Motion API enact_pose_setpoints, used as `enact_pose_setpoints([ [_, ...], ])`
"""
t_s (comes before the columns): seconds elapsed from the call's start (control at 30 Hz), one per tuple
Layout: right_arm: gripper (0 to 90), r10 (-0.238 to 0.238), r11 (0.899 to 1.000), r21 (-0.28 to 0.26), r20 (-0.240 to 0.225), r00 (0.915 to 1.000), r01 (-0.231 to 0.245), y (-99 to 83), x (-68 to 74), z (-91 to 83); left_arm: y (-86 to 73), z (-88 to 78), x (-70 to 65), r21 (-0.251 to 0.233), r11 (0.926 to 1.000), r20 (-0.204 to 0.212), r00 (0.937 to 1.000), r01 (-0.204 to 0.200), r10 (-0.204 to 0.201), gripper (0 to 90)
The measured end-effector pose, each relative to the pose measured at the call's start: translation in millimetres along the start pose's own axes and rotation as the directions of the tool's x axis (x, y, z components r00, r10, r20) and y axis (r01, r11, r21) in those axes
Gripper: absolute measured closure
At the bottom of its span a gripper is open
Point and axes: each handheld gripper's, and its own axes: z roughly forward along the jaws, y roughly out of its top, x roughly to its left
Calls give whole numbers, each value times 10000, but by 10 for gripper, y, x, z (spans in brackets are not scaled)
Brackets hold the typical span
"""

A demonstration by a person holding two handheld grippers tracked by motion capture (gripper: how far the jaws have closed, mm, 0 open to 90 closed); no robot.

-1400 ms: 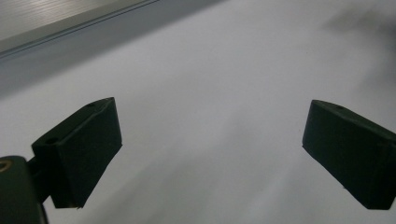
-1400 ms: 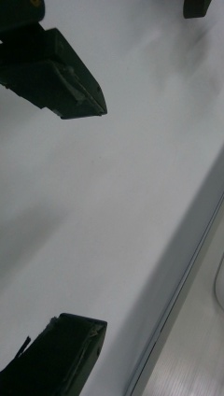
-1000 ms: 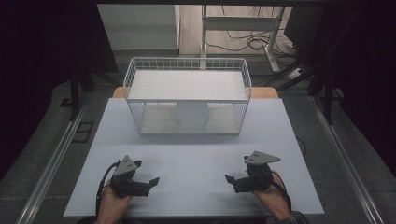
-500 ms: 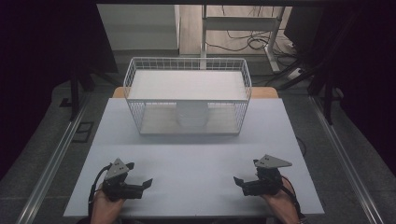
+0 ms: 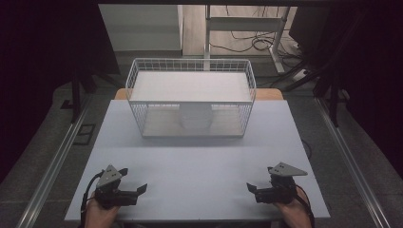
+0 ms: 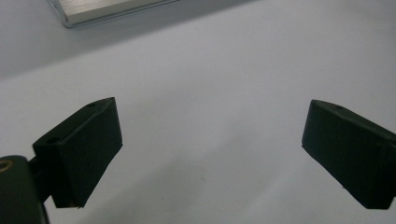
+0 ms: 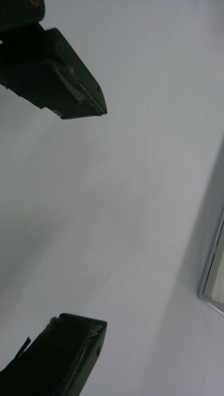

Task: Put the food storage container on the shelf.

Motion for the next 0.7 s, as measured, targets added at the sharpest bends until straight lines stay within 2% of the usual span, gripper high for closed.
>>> enact_pose_setpoints([
  [0.33,0,244,9995,216,299,9993,-251,-141,-62,-59,-92,-100,65,-66,9996,-212,9994,274,-276,44],
  [0.43,0,310,9994,138,385,9988,-315,-149,-68,-79,-110,-115,81,-66,9993,-215,9991,361,-363,42],
  [0.7,14,371,9986,368,314,9988,-383,-146,-74,-54,-133,-126,117,-96,9979,-97,9978,647,-648,39],
])
